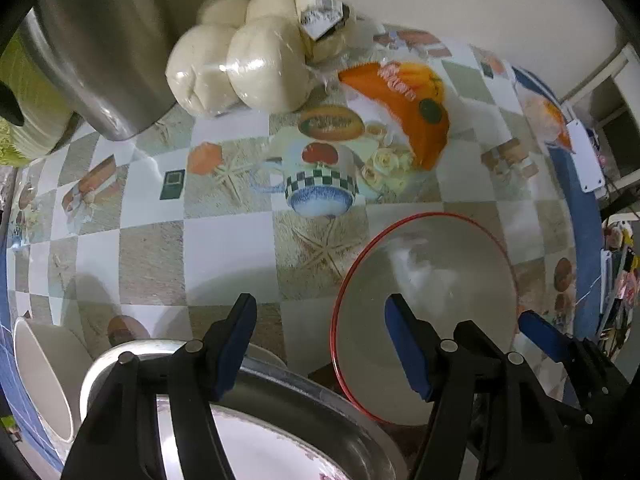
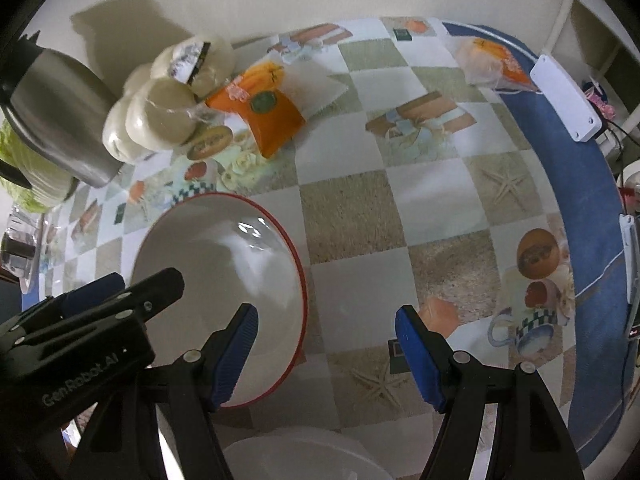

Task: Organize plates and bowls
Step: 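Close the left tool on the red-rimmed bowl rim while the right tool grips it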

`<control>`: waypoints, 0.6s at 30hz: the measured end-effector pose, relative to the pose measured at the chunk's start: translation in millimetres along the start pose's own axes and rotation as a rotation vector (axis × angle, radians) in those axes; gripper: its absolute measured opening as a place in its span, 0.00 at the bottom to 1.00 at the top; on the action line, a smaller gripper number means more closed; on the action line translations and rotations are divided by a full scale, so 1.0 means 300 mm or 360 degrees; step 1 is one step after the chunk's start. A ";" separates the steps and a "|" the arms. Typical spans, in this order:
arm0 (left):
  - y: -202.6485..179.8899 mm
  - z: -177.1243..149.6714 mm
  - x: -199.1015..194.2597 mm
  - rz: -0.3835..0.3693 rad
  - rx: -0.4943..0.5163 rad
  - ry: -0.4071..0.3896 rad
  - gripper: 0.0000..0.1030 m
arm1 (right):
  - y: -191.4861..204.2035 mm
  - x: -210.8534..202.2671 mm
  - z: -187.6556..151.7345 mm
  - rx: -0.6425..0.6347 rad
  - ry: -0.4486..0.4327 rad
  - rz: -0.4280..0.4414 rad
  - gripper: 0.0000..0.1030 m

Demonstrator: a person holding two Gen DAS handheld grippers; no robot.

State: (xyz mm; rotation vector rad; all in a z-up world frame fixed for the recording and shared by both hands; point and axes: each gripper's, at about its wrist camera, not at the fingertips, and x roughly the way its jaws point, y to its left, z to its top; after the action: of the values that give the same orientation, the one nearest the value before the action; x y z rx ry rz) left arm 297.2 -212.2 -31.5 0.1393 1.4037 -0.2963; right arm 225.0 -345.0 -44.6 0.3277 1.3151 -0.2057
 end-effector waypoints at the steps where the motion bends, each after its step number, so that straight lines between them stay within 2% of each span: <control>1: -0.003 0.000 0.006 0.0007 0.0008 0.0001 0.66 | -0.001 0.007 -0.001 -0.0003 0.0004 -0.0006 0.73; 7: -0.033 0.004 0.039 0.0075 0.0085 0.0047 0.66 | -0.010 0.047 -0.003 -0.0017 0.0032 -0.0019 0.73; 10: -0.048 0.007 0.053 0.0091 0.0115 0.0069 0.66 | -0.015 0.065 -0.005 -0.0029 0.0049 0.0017 0.73; 15: -0.089 0.008 0.069 0.0100 0.0145 0.0056 0.66 | -0.029 0.084 -0.017 -0.0021 0.0053 0.0046 0.71; 16: -0.094 0.008 0.068 0.0089 0.0150 0.0049 0.63 | -0.033 0.084 -0.021 -0.0022 0.0041 0.0058 0.67; 18: -0.099 0.005 0.065 0.0055 0.0150 0.0043 0.51 | -0.038 0.077 -0.028 -0.0028 0.0013 0.0093 0.54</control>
State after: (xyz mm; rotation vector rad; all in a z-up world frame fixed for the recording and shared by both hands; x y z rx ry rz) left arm 292.7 -243.2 -48.0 0.2453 1.4129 -0.3331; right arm 219.2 -351.9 -70.1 0.3515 1.3128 -0.1437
